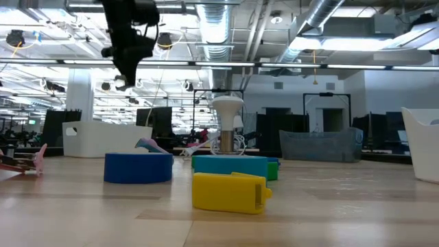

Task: Pick and place Stapler, Stapler remover, tape
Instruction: Put the gray staple remover into the top white bin

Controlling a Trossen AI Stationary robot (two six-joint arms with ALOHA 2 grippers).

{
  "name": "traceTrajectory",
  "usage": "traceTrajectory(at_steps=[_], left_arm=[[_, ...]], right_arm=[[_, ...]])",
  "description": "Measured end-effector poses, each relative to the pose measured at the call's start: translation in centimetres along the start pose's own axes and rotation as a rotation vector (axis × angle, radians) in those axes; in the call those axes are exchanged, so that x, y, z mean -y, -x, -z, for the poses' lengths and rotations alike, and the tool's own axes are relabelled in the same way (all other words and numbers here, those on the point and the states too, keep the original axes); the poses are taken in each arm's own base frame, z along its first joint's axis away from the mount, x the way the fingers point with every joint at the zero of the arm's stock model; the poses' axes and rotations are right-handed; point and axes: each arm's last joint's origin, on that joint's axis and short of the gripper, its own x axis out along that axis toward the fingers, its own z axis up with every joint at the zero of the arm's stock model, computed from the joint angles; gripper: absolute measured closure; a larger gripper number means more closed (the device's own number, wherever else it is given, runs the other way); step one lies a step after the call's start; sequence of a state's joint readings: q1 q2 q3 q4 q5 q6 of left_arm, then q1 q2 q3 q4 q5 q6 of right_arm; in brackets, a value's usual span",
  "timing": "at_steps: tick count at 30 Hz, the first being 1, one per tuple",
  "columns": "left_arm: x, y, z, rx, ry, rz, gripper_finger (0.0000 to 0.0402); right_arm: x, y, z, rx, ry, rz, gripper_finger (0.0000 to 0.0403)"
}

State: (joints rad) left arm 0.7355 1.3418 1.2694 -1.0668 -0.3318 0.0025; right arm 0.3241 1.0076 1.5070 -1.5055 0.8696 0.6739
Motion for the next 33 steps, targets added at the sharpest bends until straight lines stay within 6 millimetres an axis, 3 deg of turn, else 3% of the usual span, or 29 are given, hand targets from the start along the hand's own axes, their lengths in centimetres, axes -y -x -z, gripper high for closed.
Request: traceTrajectory(at_steps=[6,14,22,33], left_arm=[[-0.5,-4.0,-0.1,-0.136,0.029,0.049,0.0376],[0.1,-8.9,2.3,-0.313,0.026,0.069,0.0376],[0.9,-11.2,3.9,-0.295,0.059,0.11,0.0376],[1.4,-12.5,5.2,-0.289,0.106,0.1,0.0373]], right_arm=[[0.0,0.0,0.0,0.0,0.0,0.0,0.0337],[0.0,0.0,0.0,0.0,0.0,0.0,0.0337],[0.0,0.0,0.0,0.0,0.0,0.0,0.0337],[0.0,0.0,0.0,-0.001,0.0,-0.001,0.0337]])
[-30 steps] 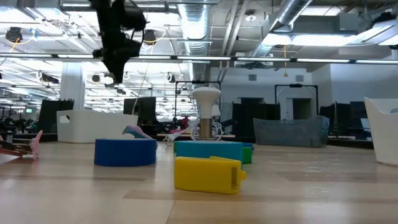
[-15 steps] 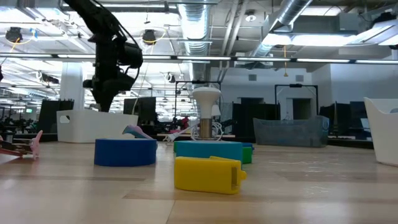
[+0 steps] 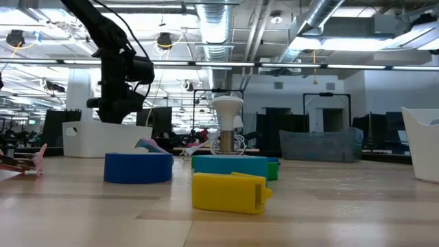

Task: Pick and place Stapler, Stapler remover, tape
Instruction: Put the gray staple remover into the top white bin, then put the light blue tape into the bottom white bin

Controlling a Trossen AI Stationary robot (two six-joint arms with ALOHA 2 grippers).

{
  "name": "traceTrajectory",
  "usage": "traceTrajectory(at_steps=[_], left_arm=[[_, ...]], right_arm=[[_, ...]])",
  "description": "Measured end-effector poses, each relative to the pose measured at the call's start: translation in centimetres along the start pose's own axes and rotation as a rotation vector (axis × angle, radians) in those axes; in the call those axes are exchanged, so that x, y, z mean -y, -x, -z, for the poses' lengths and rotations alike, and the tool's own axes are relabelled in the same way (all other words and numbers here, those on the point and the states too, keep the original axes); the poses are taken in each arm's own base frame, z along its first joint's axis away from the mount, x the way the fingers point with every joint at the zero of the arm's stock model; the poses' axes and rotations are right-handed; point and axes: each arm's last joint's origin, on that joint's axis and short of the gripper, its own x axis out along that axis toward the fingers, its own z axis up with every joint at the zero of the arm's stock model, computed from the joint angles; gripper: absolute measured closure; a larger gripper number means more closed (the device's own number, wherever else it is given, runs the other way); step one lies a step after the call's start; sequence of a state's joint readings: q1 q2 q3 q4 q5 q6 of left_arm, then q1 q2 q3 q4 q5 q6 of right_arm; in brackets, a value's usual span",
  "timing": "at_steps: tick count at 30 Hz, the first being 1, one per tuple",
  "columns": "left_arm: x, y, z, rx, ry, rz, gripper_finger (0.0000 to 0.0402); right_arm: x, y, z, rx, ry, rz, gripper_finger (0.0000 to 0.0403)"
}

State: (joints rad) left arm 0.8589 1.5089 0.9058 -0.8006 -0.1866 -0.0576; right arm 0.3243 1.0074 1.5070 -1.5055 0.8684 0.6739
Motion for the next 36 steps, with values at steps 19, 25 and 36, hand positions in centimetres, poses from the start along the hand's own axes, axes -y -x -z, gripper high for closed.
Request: traceTrajectory(at_steps=[19,25,36], left_arm=[[-0.3,1.6,-0.4,0.084,0.042,-0.014,0.0256],[-0.5,6.2,-0.1,0.265,0.052,0.056,0.0277],[1.9,14.5,3.2,0.571,0.014,0.256,0.0334]], right_arm=[[0.0,0.0,0.0,-0.004,0.017,-0.004,0.0337],[0.0,0.0,0.0,-0.003,0.029,-0.003,0.0337],[0.0,0.0,0.0,-0.002,0.029,-0.003,0.0337]])
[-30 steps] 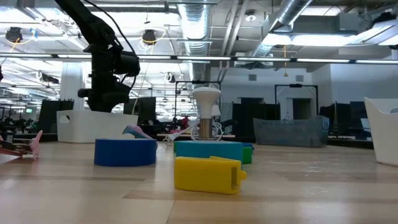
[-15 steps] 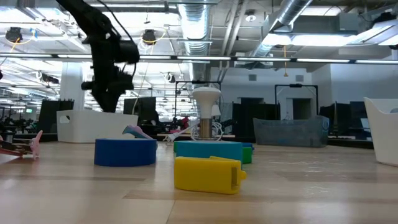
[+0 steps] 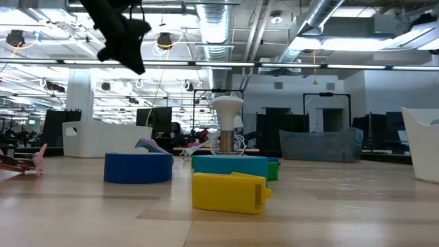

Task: Pick and place Stapler, Stapler remover, tape
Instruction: Put the light blue tape into the bottom white bin

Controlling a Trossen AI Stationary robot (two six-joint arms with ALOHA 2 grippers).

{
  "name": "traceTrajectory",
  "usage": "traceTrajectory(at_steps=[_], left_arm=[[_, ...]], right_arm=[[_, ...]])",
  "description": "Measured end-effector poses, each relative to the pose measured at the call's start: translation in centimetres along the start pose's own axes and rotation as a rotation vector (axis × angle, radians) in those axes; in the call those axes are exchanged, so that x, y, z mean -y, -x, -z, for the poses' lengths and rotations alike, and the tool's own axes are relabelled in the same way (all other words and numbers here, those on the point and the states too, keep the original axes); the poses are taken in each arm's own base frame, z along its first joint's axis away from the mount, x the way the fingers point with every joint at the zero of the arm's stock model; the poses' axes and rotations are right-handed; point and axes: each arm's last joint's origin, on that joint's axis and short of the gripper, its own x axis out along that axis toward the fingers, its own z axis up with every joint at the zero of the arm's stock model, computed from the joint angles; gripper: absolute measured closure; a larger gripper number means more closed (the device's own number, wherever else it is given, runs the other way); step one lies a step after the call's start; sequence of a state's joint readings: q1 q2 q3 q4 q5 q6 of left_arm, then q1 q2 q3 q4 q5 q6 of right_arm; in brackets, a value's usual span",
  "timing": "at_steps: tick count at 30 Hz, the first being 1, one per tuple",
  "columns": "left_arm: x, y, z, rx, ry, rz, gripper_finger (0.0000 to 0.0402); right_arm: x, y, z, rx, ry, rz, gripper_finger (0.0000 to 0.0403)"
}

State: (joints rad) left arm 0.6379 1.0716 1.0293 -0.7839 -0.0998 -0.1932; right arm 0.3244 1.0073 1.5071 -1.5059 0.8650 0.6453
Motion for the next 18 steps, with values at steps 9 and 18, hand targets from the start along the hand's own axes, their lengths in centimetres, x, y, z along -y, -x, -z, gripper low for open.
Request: traceTrajectory(at_steps=[9,18], left_arm=[[5.8,0.4,-0.1,-0.013,-0.084,0.119,0.0384],[13.0,-1.6,-2.2,-0.089,-0.262,0.157,0.0398]], right_arm=[[0.0,0.0,0.0,0.0,-0.002,0.0,0.0337],[0.0,0.0,0.0,0.001,-0.012,-0.001,0.0337]])
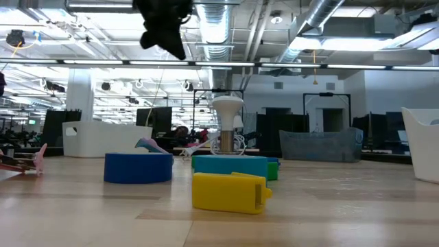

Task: Pick and place Stapler, Stapler remover, tape
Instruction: Put the light blue tape into the bottom white bin

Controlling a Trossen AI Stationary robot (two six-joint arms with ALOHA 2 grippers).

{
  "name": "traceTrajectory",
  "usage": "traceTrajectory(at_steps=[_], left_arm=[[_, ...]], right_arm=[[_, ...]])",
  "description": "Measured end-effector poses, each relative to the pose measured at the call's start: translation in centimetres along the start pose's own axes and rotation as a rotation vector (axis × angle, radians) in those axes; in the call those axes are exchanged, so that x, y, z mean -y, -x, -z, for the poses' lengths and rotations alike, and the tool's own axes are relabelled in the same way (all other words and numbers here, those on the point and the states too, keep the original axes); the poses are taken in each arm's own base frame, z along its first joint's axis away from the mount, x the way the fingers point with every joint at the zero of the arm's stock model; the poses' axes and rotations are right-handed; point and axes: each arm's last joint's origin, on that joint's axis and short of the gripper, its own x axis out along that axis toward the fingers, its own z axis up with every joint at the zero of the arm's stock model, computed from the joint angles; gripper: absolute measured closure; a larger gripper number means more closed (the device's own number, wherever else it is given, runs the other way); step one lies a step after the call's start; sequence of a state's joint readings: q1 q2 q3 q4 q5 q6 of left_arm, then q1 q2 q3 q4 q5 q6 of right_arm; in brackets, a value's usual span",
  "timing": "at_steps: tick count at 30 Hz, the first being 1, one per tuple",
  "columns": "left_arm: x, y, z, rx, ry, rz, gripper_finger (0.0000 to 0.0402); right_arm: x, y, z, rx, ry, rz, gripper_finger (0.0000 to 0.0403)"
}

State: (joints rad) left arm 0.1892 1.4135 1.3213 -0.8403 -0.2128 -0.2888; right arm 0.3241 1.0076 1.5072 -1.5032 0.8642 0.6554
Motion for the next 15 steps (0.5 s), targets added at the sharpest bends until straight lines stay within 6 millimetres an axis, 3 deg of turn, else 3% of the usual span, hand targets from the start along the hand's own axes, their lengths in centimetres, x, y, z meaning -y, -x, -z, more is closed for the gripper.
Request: traceTrajectory(at_steps=[6,15], left_arm=[[2.4,-1.7,-0.4,-0.23,-0.093,-0.043,0.0398],[6.2,-2.8,0.5,-0.306,-0.115,0.003,0.0398]], right_arm=[[0.0,0.0,0.0,-0.001,0.0,-0.001,0.0337],[0.0,0.0,0.0,-0.001,0.0,-0.002,0.0337]])
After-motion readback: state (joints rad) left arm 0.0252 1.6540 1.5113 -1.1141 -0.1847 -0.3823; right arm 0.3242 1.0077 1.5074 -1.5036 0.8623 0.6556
